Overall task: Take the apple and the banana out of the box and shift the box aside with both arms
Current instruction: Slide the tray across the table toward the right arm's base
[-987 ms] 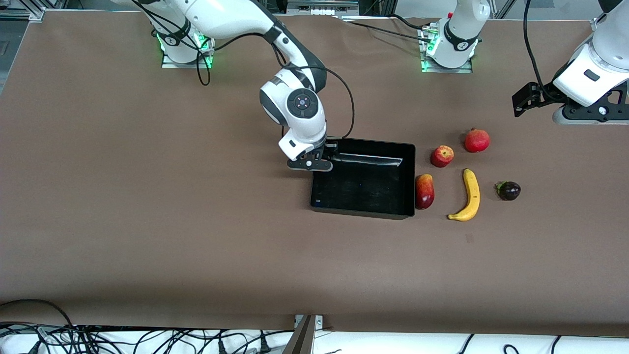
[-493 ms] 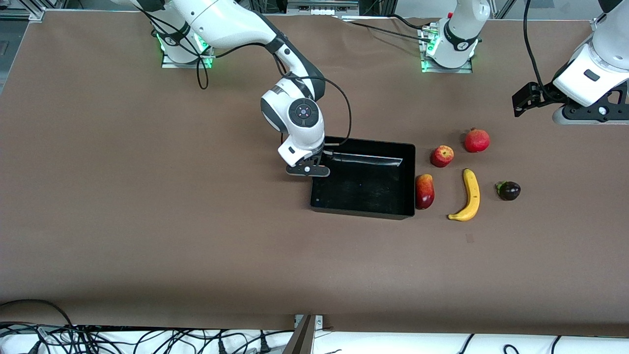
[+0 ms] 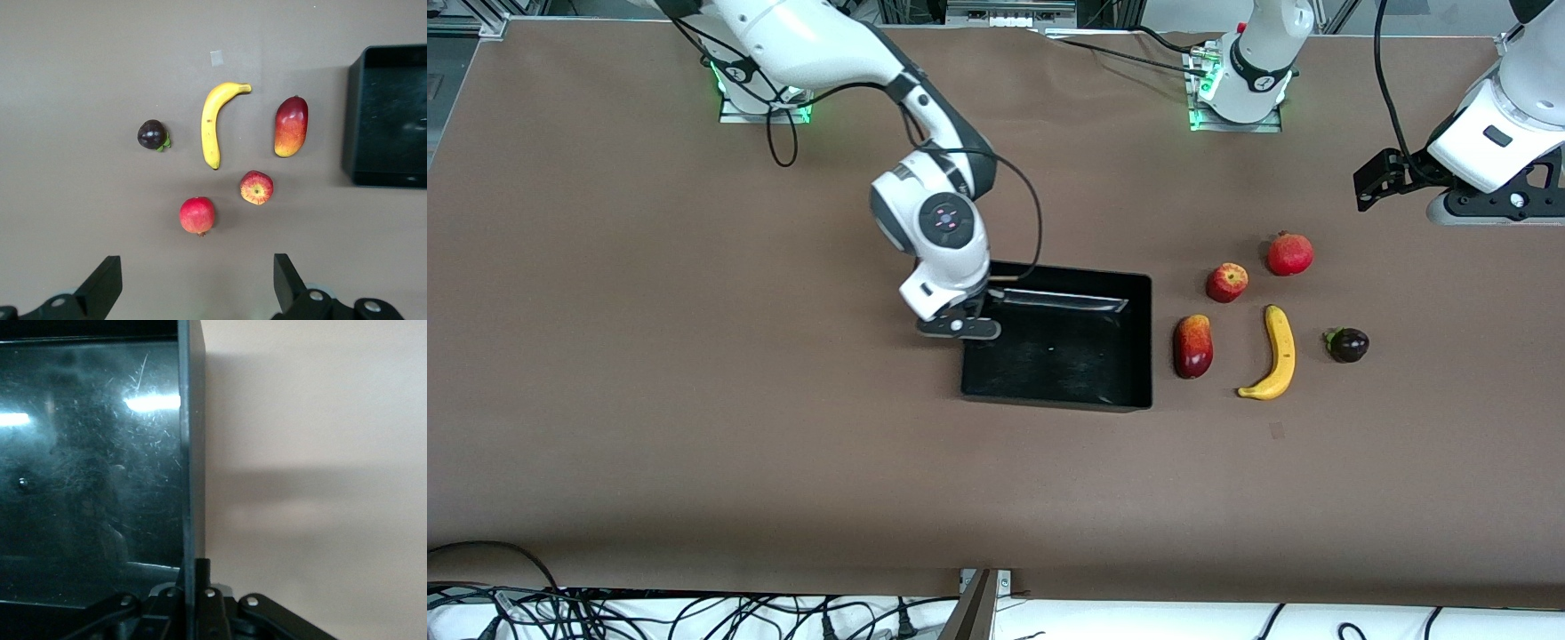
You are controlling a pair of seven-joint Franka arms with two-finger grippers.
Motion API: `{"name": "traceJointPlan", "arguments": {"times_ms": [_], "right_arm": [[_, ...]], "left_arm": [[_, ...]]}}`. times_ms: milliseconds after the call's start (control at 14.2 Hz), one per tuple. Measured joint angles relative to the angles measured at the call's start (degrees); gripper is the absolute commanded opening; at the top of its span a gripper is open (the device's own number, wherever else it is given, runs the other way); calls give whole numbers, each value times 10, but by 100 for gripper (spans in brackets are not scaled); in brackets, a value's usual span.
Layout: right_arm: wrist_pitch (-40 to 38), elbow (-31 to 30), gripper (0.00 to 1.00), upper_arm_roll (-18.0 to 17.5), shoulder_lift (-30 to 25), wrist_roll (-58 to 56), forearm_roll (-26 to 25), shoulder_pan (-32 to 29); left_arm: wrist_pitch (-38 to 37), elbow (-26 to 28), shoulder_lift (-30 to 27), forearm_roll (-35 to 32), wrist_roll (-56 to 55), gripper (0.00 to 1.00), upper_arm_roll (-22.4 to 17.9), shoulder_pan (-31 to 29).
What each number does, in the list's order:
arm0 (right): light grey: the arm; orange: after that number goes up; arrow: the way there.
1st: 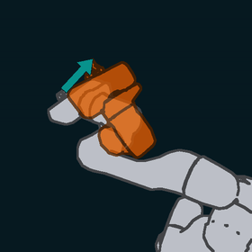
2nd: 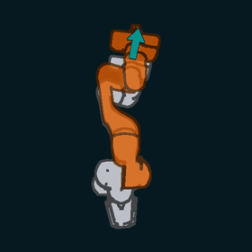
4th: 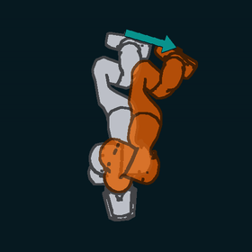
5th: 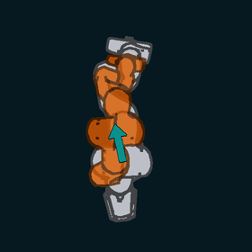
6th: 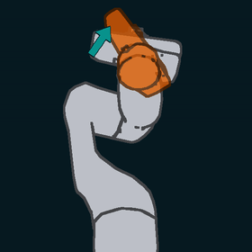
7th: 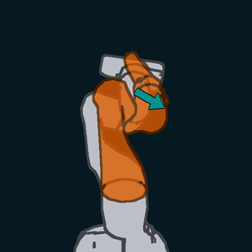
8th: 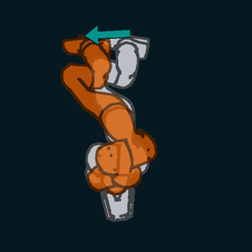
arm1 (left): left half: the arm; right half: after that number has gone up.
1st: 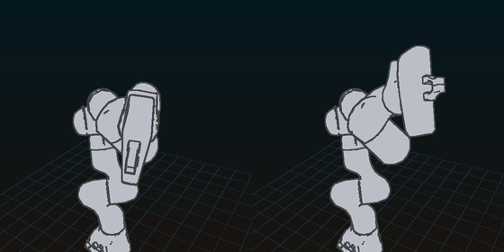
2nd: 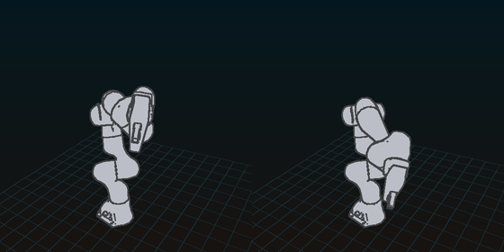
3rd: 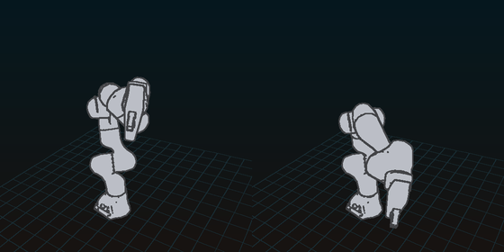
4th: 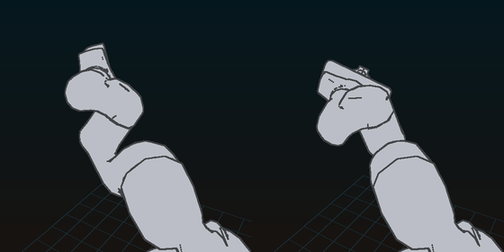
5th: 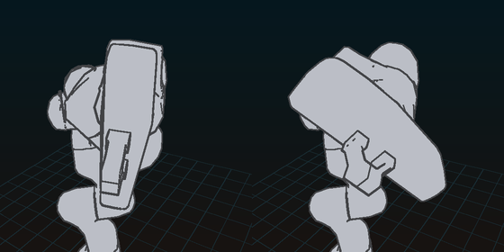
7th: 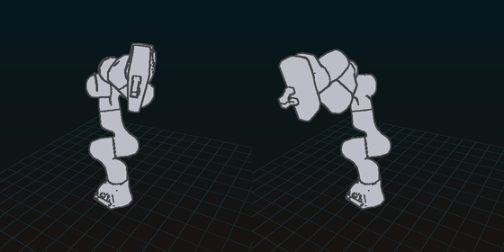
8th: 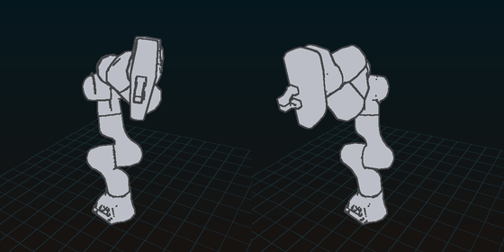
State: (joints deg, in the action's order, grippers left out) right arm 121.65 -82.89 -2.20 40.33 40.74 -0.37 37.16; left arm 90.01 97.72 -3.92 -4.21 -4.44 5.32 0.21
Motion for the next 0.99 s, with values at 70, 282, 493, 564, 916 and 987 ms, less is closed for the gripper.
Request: {"name": "traceJointPlan", "arguments": {"times_ms": [70, 282, 493, 564, 916, 987], "right_arm": [[-23, 1, 0, 2, -13, -31, 0, -18], [-85, 0, 0, 6, -53, -129, 0, -90], [-107, -33, 0, 10, -85, -212, 0, -174], [-105, -52, 0, 11, -97, -237, 0, -201], [15, -230, 0, 15, -176, -384, 1, -327], [43, -274, 0, 18, -193, -405, 1, -341]], "left_arm": [[0, 0, 0, 0, 0, 100, 0, 0], [0, 0, 0, 0, 0, 100, 0, 0], [0, 0, 0, 0, 0, 100, 0, 0], [0, 0, 0, 0, 0, 100, 0, 1], [0, -1, 0, 0, 0, 100, 0, 1], [0, -2, 0, 0, 0, 100, 0, 1]]}}
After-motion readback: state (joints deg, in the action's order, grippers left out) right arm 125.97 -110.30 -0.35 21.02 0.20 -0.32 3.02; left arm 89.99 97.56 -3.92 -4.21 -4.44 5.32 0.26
